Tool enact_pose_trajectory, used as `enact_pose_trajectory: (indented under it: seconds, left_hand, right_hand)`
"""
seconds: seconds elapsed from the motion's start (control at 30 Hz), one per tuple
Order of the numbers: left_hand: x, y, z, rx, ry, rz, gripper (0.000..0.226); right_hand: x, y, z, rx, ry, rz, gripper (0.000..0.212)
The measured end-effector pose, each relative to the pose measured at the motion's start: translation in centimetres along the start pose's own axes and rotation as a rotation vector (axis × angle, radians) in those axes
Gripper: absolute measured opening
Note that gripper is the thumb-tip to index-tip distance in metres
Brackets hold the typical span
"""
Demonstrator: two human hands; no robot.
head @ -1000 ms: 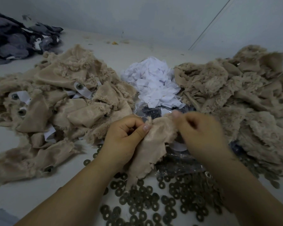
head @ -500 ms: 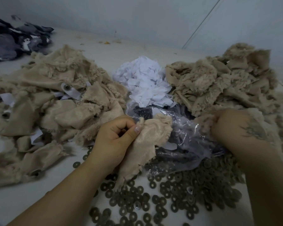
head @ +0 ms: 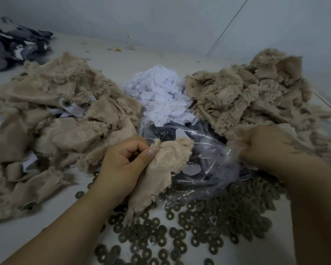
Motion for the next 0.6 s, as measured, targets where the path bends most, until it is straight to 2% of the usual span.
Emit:
enact_pose_trajectory:
  seconds: [0.1, 0.2, 0.27, 0.3, 0.4, 0.43, 0.5, 0.6]
  left_hand:
    - [0.0, 0.1, 0.0, 0.005, -0.001, 0.003, 0.023]
    - [0.0, 0.1, -0.1, 0.006, 0.002, 0.002, 0.023]
    - [0.0, 0.1, -0.1, 0.010, -0.003, 0.005, 0.022]
    - [0.0, 0.1, -0.2, 0.014, -0.006, 0.005, 0.022]
    - [0.0, 0.0, -0.3, 0.016, -0.004, 0.007, 0.023]
    - [0.0, 0.0, -0.3, 0.019, -0.004, 0.007, 0.023]
    - [0.0, -0.1, -0.4, 0.026, -0.006, 0.009, 0.022]
    - [0.0, -0.2, -0.4, 0.030, -0.004, 0.010, 0.021]
  right_hand:
    - [1.6, -0.7, 1.3, 0.238, 0.115, -0.193, 0.019]
    - [2.5, -0.9, 0.2, 0.228, 0.064, -0.267, 0.028]
    - [2.7, -1.0, -0.7, 0.231, 0.017, -0.231, 0.020]
    - [2.3, -1.3, -0.9, 0.257, 0.025, -0.152, 0.029]
    - [1.6, -1.3, -2.6, -0.024, -0.088, 0.155, 0.020]
    - [1.0, -0.9, -3.0, -0.114, -0.129, 0.179, 0.025]
    - [0.1, 0.4, -3.5, -0.130, -0.148, 0.085, 0.034]
    - [-1.1, 1.4, -2.2, -0.039, -0.054, -0.017, 0.040]
Point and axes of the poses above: each hand's wrist, its own x-axis away from the middle knuckle, its own y-axis out of the palm, z = x × y, the point moved 6 cm from there along -x, towards the middle knuckle, and after that the axes turned 5 degrees about -z, right-handed, at the moved point
